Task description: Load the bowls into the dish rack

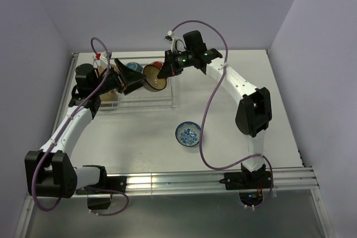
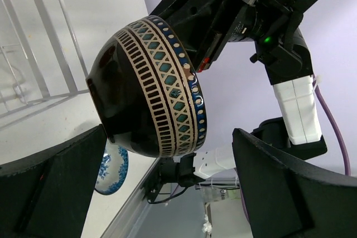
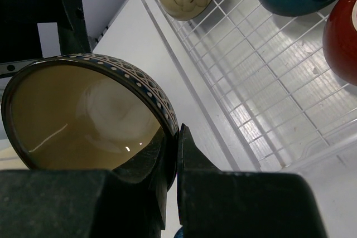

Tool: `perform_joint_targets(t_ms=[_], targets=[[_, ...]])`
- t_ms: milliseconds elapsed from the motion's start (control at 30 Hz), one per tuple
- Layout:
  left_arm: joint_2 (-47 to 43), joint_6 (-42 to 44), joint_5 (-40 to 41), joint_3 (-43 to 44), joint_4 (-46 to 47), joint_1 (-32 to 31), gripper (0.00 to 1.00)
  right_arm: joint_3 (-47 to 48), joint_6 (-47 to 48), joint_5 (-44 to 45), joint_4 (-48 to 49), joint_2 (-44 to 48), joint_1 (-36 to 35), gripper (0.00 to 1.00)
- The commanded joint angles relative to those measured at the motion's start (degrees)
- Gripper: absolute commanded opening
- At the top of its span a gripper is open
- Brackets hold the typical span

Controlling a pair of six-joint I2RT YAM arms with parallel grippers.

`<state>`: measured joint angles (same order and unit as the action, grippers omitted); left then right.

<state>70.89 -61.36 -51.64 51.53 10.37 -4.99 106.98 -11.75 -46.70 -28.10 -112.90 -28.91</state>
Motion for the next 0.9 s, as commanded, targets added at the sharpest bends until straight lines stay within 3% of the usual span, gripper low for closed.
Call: perform_joint_targets(t_ms=[0, 567, 767, 867], targets=[[-1.5, -1.6, 0.3, -0.2, 5.8, -0.5, 0.99, 3.6, -1.9, -3.4, 4.1, 0.8, -0.9, 0.00], [-0.7, 2.2, 3.0, 1.4, -0.7, -1.7, 0.88, 2.7, -2.2, -3.2, 4.5, 0.8, -1.5, 0.00], [0.0, 2.5, 3.3, 1.6, -1.6, -1.9, 0.73, 2.9, -1.1, -1.5, 3.1, 0.6, -2.3, 0.00], [0.1, 3.3, 3.6, 1.7, -2.1, -1.9, 0.52, 3.7, -0.7, -0.2, 2.0, -0.2, -2.7, 0.00]])
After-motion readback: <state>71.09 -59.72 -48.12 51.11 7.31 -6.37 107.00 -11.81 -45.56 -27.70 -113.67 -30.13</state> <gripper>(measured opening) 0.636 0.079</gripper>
